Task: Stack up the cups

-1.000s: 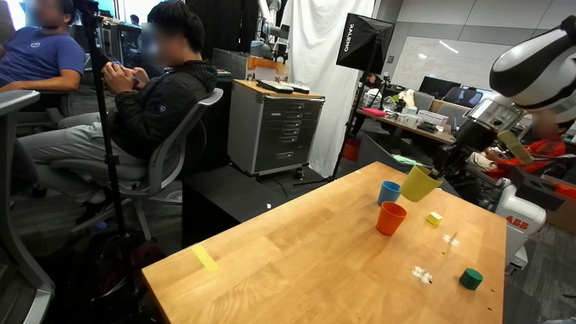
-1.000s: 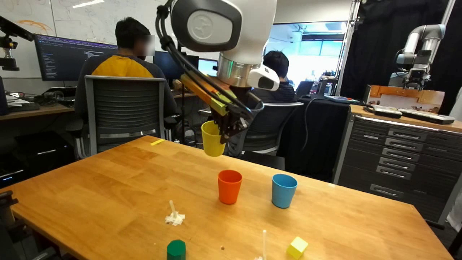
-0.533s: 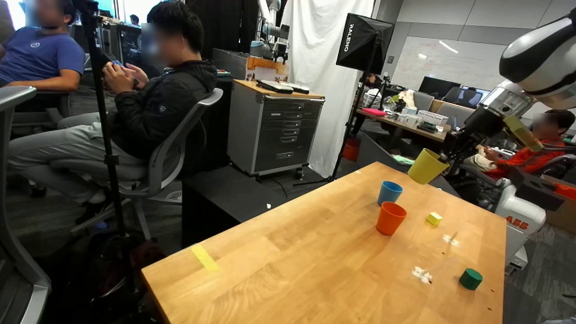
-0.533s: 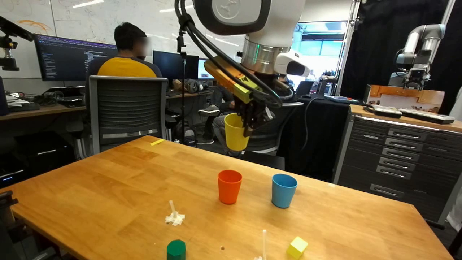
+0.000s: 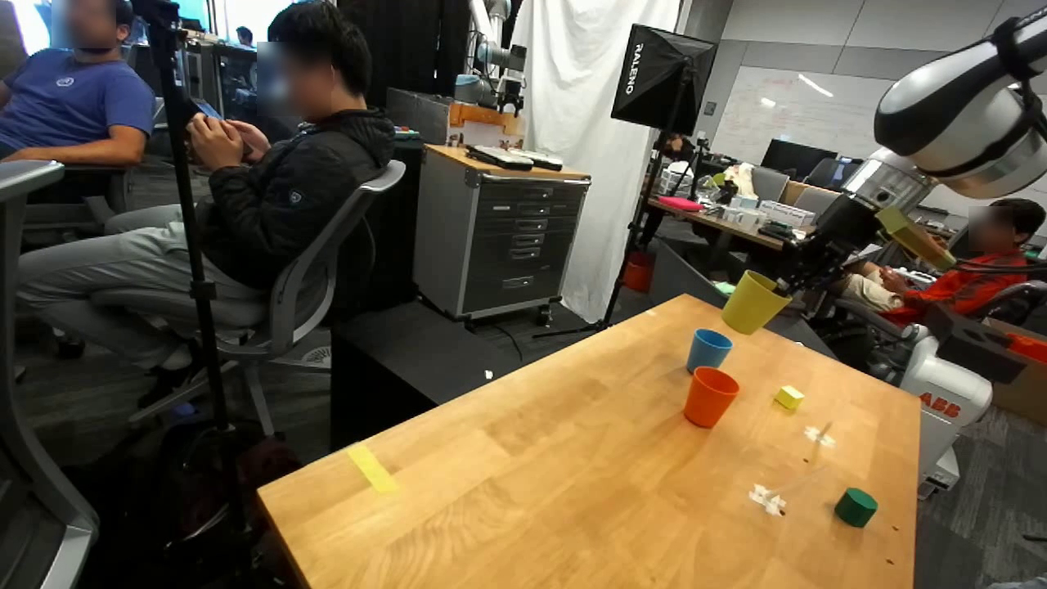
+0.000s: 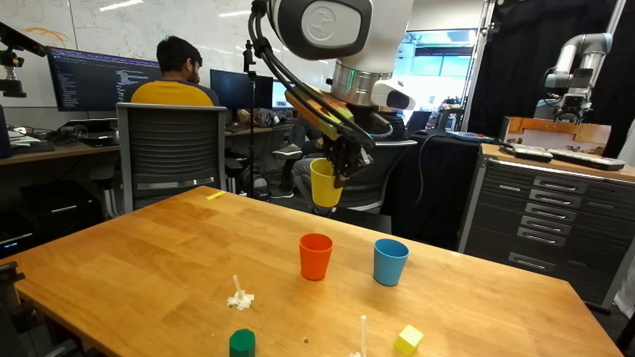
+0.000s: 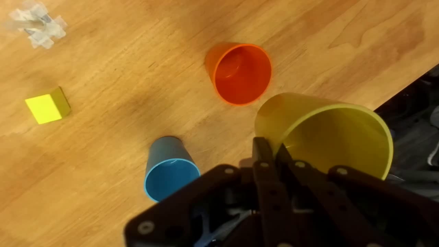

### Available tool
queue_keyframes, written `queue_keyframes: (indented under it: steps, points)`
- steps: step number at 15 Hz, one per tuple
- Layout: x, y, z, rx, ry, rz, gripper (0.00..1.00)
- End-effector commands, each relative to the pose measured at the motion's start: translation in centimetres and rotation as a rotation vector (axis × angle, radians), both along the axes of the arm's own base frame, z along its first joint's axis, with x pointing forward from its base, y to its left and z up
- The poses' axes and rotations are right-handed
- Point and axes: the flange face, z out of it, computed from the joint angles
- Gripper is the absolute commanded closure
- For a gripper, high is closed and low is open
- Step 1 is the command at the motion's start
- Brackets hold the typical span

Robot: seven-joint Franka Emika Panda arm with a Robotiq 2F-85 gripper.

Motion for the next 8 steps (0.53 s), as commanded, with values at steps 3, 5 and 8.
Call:
queue_keyframes:
  steps: [3,5,8]
  points:
    - [1.4,0.0,-0.9,-0.038,0.067,-0.017,0.98]
    - [1.5,-0.3,-1.7,-0.050,0.095,-0.027,0.98]
    - [1.6,-0.5,-3.1,-0.067,0.135,-0.033,0.98]
